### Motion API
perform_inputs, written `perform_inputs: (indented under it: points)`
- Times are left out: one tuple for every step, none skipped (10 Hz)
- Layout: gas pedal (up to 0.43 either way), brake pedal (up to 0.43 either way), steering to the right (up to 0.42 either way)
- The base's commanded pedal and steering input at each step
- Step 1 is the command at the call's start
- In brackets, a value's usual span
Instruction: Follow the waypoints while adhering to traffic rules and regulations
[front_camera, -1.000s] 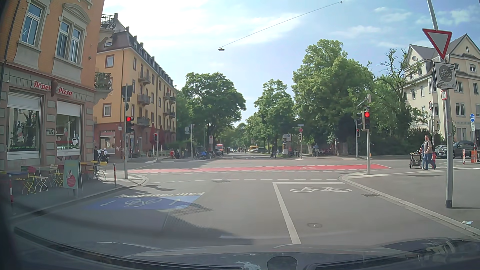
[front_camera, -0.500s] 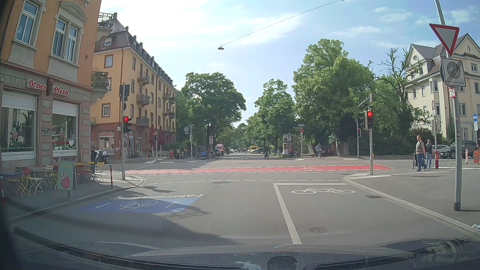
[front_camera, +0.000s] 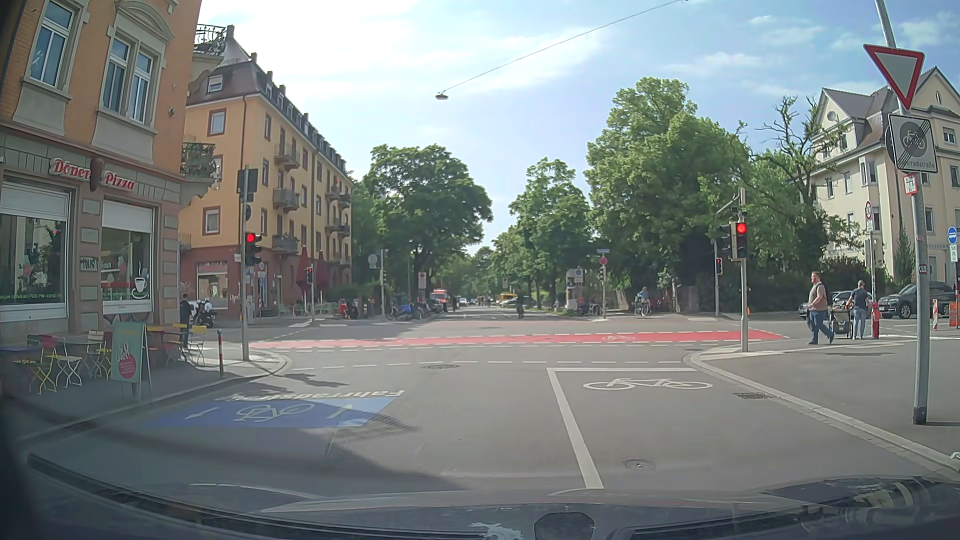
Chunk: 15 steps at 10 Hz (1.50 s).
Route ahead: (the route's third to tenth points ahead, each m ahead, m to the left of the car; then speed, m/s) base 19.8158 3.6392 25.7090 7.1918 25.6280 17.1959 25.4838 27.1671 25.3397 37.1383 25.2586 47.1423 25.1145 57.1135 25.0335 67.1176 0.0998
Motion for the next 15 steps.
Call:
perform_inputs:
  points:
    - [0.0,0.207,-0.012]
    - [0.0,0.207,-0.012]
    - [0.0,0.22,-0.012]
    - [0.0,0.244,-0.012]
    - [0.0,0.25,-0.012]
    - [0.0,0.256,-0.012]
    - [0.0,0.268,-0.012]
    - [0.0,0.274,-0.012]
    - [0.0,0.274,-0.012]
    - [0.0,0.274,-0.012]
    - [0.0,0.274,-0.013]
    - [0.0,0.28,-0.013]
    - [0.0,0.28,-0.013]
    - [0.0,0.28,-0.012]
    - [0.0,0.28,-0.012]
